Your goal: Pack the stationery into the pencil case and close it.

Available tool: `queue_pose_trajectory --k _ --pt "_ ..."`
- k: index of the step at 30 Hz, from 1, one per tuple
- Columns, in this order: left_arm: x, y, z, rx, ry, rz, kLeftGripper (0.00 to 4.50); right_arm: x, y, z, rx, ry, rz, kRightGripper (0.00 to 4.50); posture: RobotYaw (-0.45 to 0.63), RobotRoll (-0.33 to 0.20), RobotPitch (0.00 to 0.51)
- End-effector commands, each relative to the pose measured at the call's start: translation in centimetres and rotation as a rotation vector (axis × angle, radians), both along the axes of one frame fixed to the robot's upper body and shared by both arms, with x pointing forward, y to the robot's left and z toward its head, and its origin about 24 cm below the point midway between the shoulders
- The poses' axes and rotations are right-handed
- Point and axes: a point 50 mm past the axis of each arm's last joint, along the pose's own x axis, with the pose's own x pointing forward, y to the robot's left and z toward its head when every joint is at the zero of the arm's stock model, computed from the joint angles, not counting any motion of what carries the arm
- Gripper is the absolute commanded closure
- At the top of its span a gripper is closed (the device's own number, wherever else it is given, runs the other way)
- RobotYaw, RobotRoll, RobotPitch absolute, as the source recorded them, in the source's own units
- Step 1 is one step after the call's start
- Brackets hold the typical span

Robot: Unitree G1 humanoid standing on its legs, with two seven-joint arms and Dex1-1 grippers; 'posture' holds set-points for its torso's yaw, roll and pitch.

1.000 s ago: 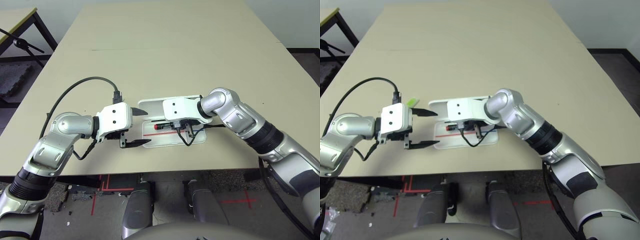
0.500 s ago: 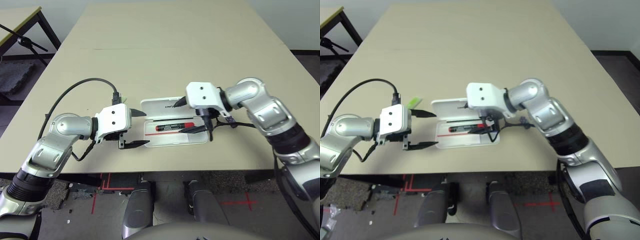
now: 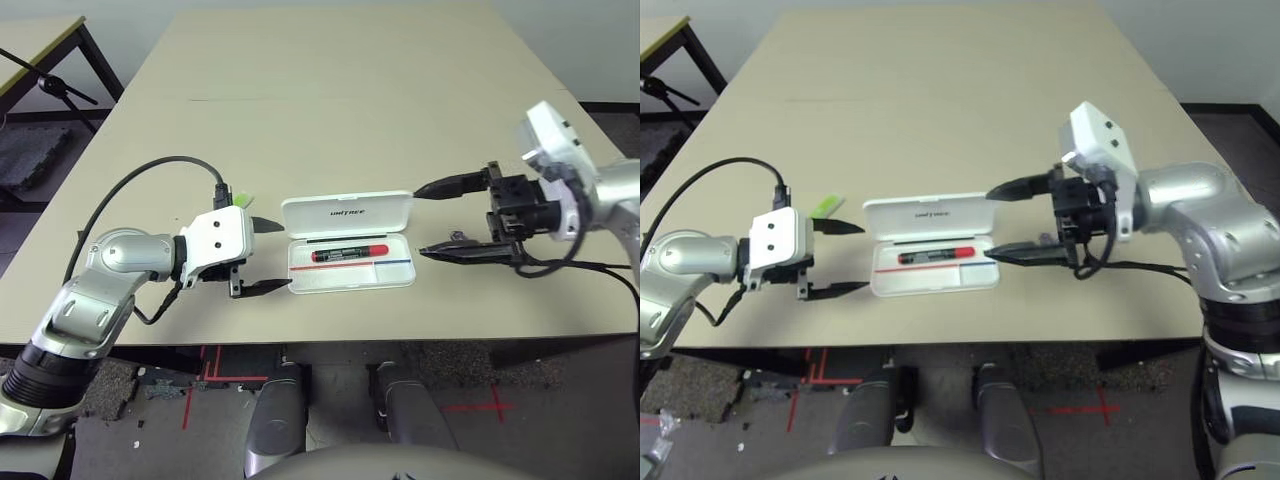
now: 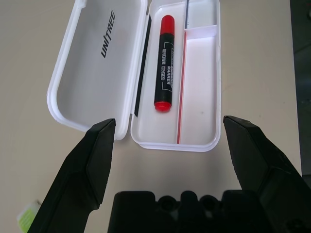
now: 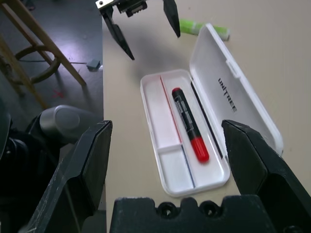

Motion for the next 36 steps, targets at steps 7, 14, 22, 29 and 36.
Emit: queue_pose_trajectory --k 7,14,22,29,36 --pt "1.9 3.0 1.3 -0.029 0.046 0.406 0.0 -0.2 0.7 -0.4 0.001 -0.021 0.003 0.03 0.09 0.0 0.128" --pt "4.3 5.4 1.1 -0.038 0.128 0.787 0.0 0.1 1.0 -0.8 -0.02 -0.029 0.007 0.03 0.1 0.0 0.126" --pt "7.1 6.4 -0.4 -0.155 0.303 1.032 0.0 0.4 1.2 -1.2 -0.043 -0.039 0.009 0.03 0.08 0.0 0.123" --pt "8.2 6.4 -2.4 -0.12 0.345 1.058 0.0 0.3 1.2 -1.3 -0.05 -0.044 -0.001 0.03 0.05 0.0 0.12" --pt "8.7 7.0 -4.1 -0.061 0.347 1.053 0.0 0.1 1.1 -1.2 -0.056 -0.05 -0.016 0.03 0.02 0.0 0.114"
